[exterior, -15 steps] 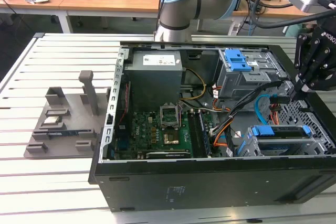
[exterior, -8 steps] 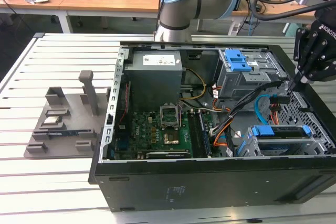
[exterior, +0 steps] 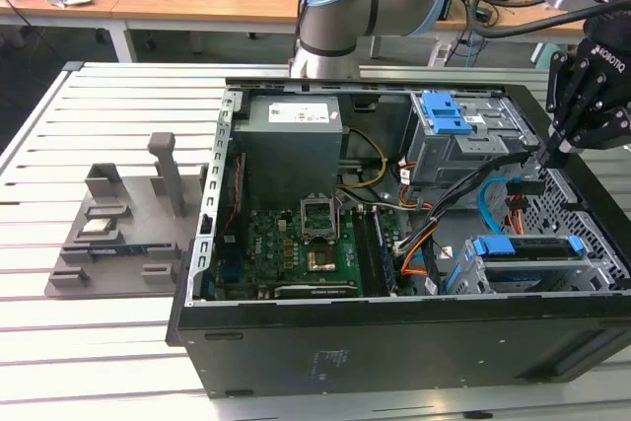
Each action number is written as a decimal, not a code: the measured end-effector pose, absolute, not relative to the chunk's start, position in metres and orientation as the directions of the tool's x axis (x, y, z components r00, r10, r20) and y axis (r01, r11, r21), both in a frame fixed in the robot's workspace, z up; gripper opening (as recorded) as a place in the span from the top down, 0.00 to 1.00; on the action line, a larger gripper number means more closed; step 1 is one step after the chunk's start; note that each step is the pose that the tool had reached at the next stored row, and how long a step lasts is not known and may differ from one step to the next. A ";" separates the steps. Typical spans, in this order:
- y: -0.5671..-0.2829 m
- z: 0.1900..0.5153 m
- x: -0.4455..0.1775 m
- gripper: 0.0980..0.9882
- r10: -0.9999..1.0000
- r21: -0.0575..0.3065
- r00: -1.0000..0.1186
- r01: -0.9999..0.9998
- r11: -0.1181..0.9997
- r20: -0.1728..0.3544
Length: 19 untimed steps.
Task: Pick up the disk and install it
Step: 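Insert the first disk wire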
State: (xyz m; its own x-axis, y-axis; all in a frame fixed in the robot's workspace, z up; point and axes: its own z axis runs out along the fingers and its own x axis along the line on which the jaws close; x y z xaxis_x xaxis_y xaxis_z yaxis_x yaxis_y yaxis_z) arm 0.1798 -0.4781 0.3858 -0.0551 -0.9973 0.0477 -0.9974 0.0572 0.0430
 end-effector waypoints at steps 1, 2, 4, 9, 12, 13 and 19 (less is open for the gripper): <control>-0.478 0.384 0.180 0.99 -0.997 0.043 -0.055 -0.997 0.057 0.048; -0.478 0.381 0.180 0.99 -0.997 0.043 -0.055 -0.997 0.057 0.048; -0.478 0.379 0.180 0.99 -0.997 0.043 -0.055 -0.997 0.057 0.048; -0.478 0.377 0.180 0.99 -0.997 0.043 -0.055 -0.997 0.057 0.048; -0.478 0.377 0.180 0.99 -0.997 0.043 -0.055 -0.997 0.057 0.048; -0.478 0.377 0.180 0.99 -0.997 0.043 -0.055 -0.997 0.057 0.048; -0.478 0.377 0.180 0.70 -0.997 0.043 -0.055 -0.997 0.057 0.048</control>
State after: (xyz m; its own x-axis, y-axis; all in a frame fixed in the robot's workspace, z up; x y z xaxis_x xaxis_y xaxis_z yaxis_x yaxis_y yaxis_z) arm 0.1798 -0.4781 0.3768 -0.0550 -0.9973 0.0478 -0.9974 0.0571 0.0430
